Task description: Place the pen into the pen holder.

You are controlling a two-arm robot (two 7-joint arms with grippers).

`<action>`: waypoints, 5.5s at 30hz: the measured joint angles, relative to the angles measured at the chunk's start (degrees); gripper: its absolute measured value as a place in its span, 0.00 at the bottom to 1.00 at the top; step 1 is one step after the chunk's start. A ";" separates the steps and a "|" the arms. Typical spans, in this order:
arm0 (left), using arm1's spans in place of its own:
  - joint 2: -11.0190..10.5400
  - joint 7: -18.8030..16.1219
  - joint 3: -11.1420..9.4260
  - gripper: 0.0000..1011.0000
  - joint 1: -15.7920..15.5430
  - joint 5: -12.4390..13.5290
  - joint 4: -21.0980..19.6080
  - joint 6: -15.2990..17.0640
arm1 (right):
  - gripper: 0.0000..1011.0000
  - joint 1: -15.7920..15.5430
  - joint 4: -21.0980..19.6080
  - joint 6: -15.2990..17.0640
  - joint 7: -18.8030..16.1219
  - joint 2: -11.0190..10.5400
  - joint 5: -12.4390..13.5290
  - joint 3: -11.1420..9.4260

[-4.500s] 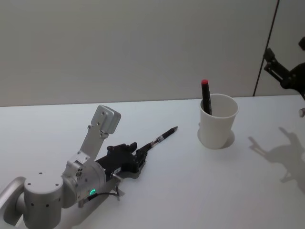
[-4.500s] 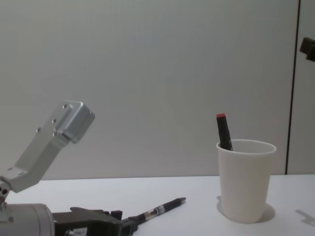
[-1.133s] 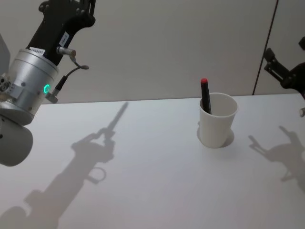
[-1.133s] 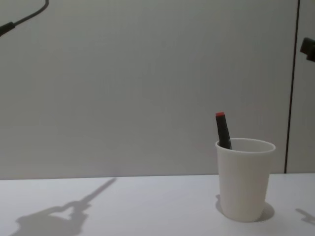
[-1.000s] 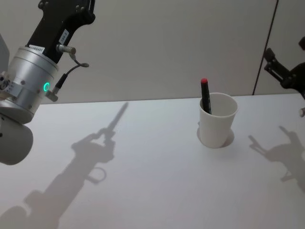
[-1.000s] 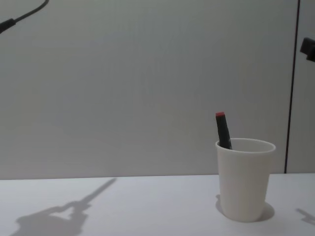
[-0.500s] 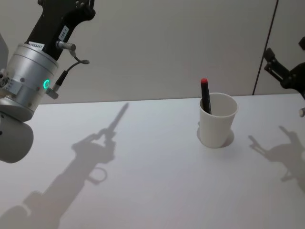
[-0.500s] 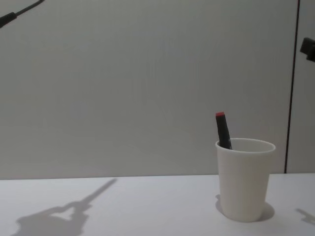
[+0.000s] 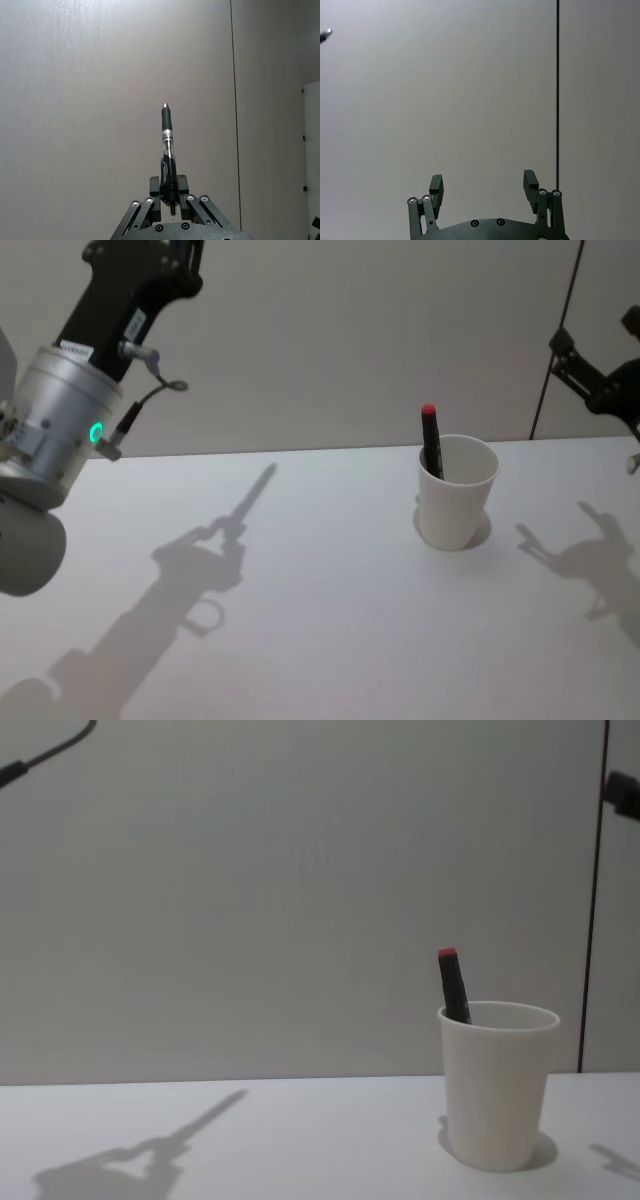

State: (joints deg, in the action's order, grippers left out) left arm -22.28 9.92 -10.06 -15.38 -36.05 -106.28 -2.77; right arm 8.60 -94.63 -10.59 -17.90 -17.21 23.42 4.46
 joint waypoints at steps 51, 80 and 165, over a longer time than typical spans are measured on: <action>2.48 3.50 -4.54 0.19 6.90 4.24 1.83 -4.35 | 0.99 10.71 -1.25 17.61 -6.23 8.99 24.16 6.73; 2.58 3.49 -4.64 0.19 7.01 4.42 1.89 -4.43 | 0.99 18.46 8.11 26.12 -3.96 19.16 29.88 13.59; 2.58 3.49 -4.64 0.19 7.00 4.41 1.89 -4.42 | 0.99 23.51 2.13 39.10 22.97 16.89 52.31 12.94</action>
State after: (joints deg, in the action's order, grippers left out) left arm -19.70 13.41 -14.70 -8.37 -31.64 -104.39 -7.19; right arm 32.11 -92.50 28.51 5.07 -0.32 75.72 17.40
